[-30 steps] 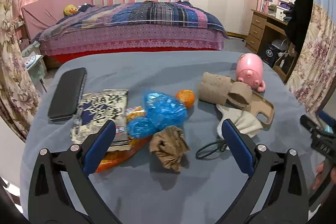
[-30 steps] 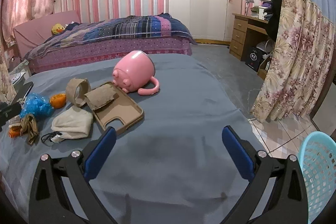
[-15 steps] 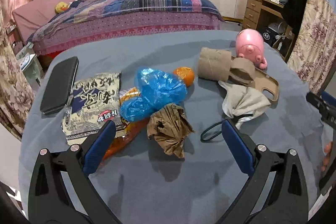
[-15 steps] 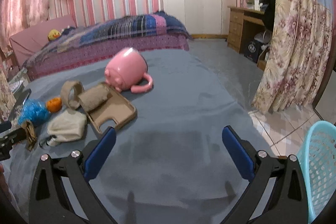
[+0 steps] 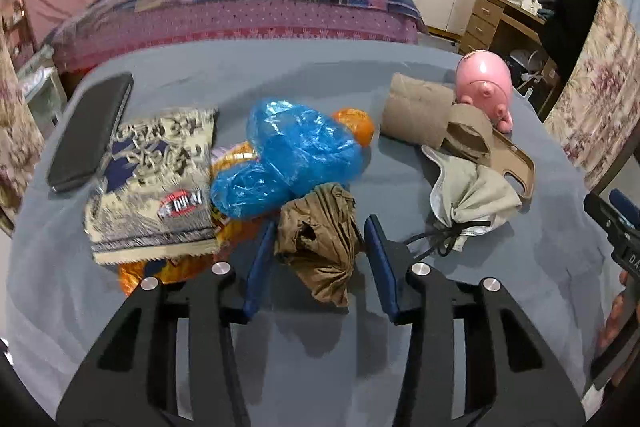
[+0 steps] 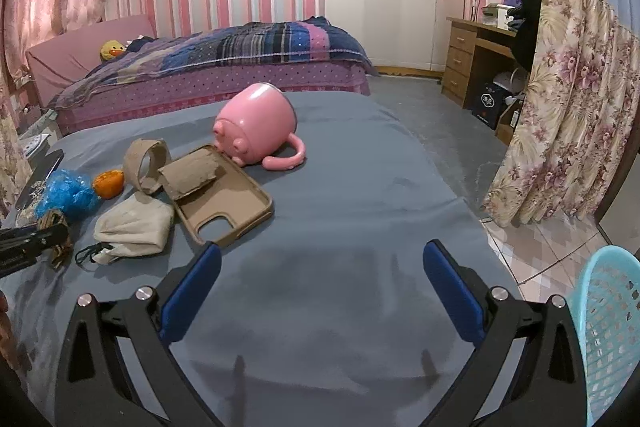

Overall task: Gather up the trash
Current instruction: 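Grasp the brown crumpled paper with the left tool while the right tool grasps the beige cloth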

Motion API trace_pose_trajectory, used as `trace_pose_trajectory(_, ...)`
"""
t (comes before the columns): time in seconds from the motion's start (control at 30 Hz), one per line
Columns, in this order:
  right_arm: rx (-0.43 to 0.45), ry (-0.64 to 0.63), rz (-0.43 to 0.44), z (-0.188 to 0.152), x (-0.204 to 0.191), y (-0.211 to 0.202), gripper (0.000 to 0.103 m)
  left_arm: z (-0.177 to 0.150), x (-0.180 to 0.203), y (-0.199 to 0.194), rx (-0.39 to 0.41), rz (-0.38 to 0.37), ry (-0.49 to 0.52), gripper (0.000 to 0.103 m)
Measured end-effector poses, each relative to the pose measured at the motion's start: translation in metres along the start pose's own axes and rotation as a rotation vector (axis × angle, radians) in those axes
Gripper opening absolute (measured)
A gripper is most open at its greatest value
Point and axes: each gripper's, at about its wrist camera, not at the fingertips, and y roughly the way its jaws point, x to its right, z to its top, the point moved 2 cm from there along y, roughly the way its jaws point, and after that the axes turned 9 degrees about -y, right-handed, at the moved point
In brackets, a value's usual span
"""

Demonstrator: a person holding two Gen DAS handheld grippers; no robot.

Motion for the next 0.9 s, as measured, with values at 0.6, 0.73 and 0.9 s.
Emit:
trace_pose_trajectory(0.6, 0.024, -0.051, 0.139, 0.011, -0.071, 0.006, 0.097, 0.024, -0.005, -0.058, 0.151, 0.046, 0.016, 0.043)
trace_pose_trajectory(0.73, 0.001, -0.118, 0.164, 0.014, -0.099, 0.015, 0.086, 0.028, -0.022, -0.062, 0.150, 0.053, -0.011, 0.043)
trace_pose_trajectory(0.9, -0.017, -0.128, 0.185, 0.021, -0.118, 0.024, 0.085, 0.034, -0.039, -0.054, 0.136, 0.074, -0.068, 0.043)
